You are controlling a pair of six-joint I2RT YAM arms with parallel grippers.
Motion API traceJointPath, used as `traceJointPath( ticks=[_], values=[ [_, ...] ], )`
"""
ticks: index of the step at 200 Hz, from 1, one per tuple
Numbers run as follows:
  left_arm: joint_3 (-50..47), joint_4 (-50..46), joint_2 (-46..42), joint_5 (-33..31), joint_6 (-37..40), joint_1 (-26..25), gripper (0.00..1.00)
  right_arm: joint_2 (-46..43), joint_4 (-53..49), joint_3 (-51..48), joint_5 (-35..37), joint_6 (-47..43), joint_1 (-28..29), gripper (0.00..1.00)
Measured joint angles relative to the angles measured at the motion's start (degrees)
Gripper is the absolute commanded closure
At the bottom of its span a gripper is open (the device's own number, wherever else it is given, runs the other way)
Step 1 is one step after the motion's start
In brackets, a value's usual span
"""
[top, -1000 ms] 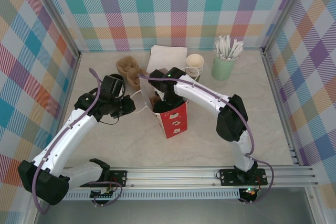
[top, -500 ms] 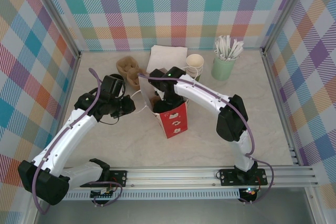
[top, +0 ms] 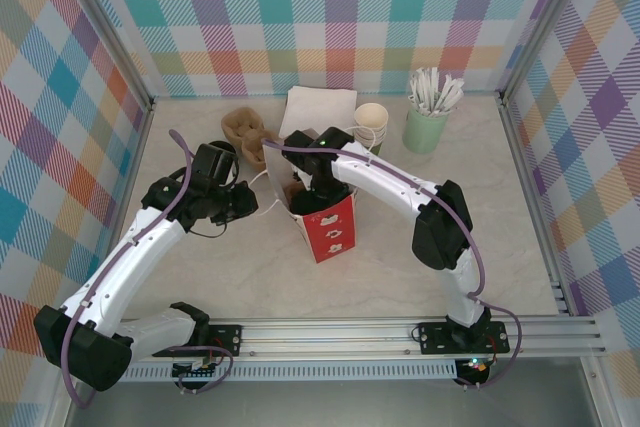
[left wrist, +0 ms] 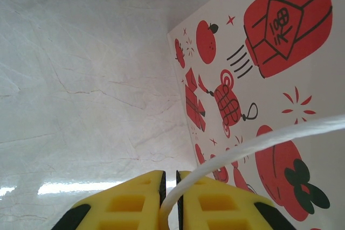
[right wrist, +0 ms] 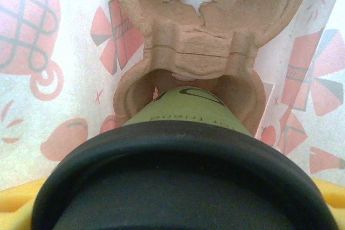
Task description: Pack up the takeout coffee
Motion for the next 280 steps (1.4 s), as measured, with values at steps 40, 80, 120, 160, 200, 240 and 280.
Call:
traceJointPath(
  ticks=[40,80,120,160,200,240,280],
  values=[
    [0.00,-0.02,0.07,0.00,0.00,0.00,0.84,0.00,0.59,0.00,0.00,-0.02,0.00,0.18],
    [0.00,-0.02,0.11,0.00,0.00,0.00,0.84,0.00,0.96,0.00,0.02,-0.02,0.00,0.18],
    [0.02,-0.02,0.52,0.00,0.00,0.00,0.84,0.00,1.03,0.00,0.02,-0.04,0.00,0.18],
    [0.02,-0.02,0.52,0.00,0.00,0.00,0.84,0.00,1.57,-0.09,0.02,-0.04,0.00,0.18],
    [0.02,-0.02,0.52,0.00,0.00,0.00,0.84,0.00,2.34,-0.90,0.20,-0.11,0.00,0.18],
    [0.02,-0.02,0.52,0.00,0.00,0.00,0.84,0.48,2.82,-1.99,0.92,-0.24,0.00,0.18],
    [0.02,-0.02,0.52,0.02,0.00,0.00,0.84,1.60,4.24,-3.39,1.09,-0.26,0.07,0.18]
  ],
)
